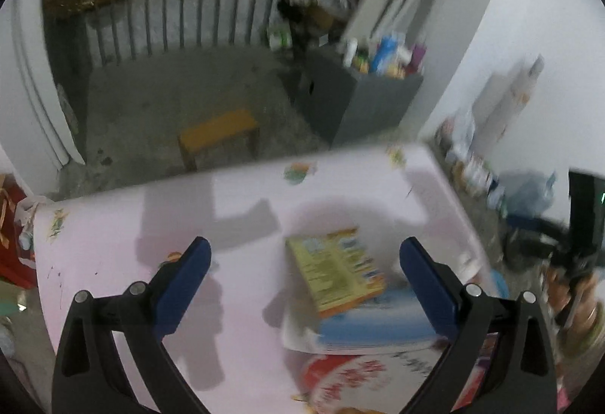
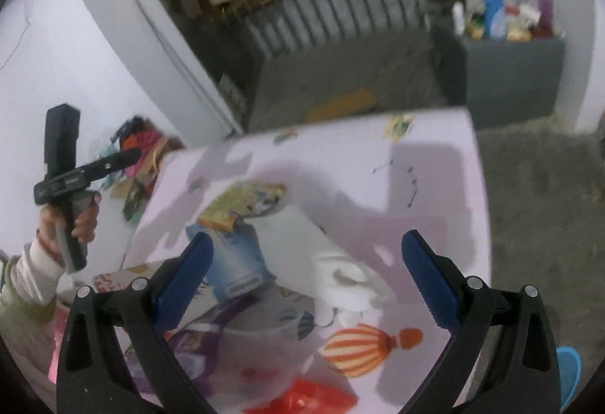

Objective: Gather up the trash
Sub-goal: 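Grasp the white tissue with the right tool while the left tool grasps the yellow snack box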

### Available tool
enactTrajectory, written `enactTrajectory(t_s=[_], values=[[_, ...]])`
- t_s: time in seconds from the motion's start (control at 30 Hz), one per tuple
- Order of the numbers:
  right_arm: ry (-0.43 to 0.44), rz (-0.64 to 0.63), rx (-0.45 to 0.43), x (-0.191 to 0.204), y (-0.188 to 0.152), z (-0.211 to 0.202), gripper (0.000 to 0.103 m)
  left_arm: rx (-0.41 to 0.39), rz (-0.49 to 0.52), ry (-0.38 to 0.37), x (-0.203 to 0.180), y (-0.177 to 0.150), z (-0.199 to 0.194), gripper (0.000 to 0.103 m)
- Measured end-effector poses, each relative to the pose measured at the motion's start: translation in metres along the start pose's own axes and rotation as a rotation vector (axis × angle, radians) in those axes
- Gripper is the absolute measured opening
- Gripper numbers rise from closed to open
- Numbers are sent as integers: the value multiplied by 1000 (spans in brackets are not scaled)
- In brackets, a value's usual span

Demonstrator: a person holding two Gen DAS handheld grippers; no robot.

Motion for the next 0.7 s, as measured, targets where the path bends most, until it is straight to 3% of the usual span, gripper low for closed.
enactTrajectory(t_s=[0.1,0.2,0.27,0.5,0.6,0.7], values=[[3,-18,82,1,-2,32,91,120,-14,-15,15,-14,34,97],[2,-31,151,1,-6,56,85,232,-2,-58,18,-28,68,87],[2,-43,188,1,-7,72,81,254,-11,-101,14,-31,78,80],[10,-100,274,11,-17,89,62,356,-211,-275,24,-38,119,58],[-32,-159,276,16,-22,92,53,378,-213,-279,24,-37,124,46],[-25,-183,263,23,-22,85,40,367,-200,-267,23,-35,123,26]])
Point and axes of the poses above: each gripper's, at about its wrist camera, not at the fingertips, and z roughly the way its jaws point, x to its left, y to its top, the point moved 7 cm from there along z, roughly the way its jaws point, and after that the axes turned 15 degrees about -y, right-handed, at the moved point
